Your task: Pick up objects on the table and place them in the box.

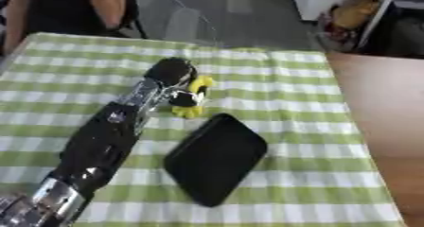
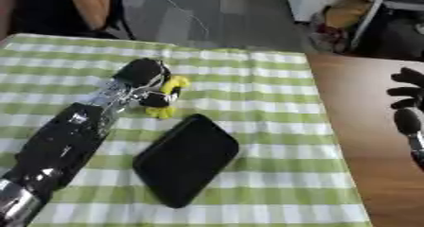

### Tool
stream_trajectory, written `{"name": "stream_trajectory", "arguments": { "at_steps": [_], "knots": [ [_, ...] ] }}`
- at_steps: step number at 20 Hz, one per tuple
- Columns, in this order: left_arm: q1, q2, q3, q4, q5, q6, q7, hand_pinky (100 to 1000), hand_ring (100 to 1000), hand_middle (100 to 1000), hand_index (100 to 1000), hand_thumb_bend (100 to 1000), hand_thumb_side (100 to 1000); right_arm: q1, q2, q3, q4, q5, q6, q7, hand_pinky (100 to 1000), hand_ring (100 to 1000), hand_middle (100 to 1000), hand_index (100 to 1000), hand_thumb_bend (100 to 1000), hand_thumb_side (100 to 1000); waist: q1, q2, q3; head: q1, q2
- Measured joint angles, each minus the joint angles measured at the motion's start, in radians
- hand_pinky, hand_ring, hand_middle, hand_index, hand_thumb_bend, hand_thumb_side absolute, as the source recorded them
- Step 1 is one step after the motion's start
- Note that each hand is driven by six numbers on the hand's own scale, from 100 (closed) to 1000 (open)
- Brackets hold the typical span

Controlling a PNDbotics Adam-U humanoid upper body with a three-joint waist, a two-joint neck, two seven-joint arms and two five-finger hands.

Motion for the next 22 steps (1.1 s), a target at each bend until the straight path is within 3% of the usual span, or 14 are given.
{"name": "stream_trajectory", "arguments": {
  "at_steps": [9, 22],
  "knots": [
    [-0.009, 0.045, -0.043, -0.167, 0.060, -0.005, -0.083, 100, 100, 100, 111, 100, 531, 0.000, 0.000, -0.006, 0.000, 0.002, 0.001, -0.004, 596, 707, 784, 914, 648, 1000, 0.000, 0.000, 0.006, 0.000, 0.000],
    [-0.009, 0.049, -0.077, -0.226, 0.085, -0.017, -0.132, 100, 100, 100, 109, 100, 532, 0.000, 0.000, -0.006, 0.000, 0.003, 0.002, -0.007, 598, 708, 785, 913, 646, 1000, 0.000, -0.001, 0.004, 0.000, -0.005]
  ]
}}
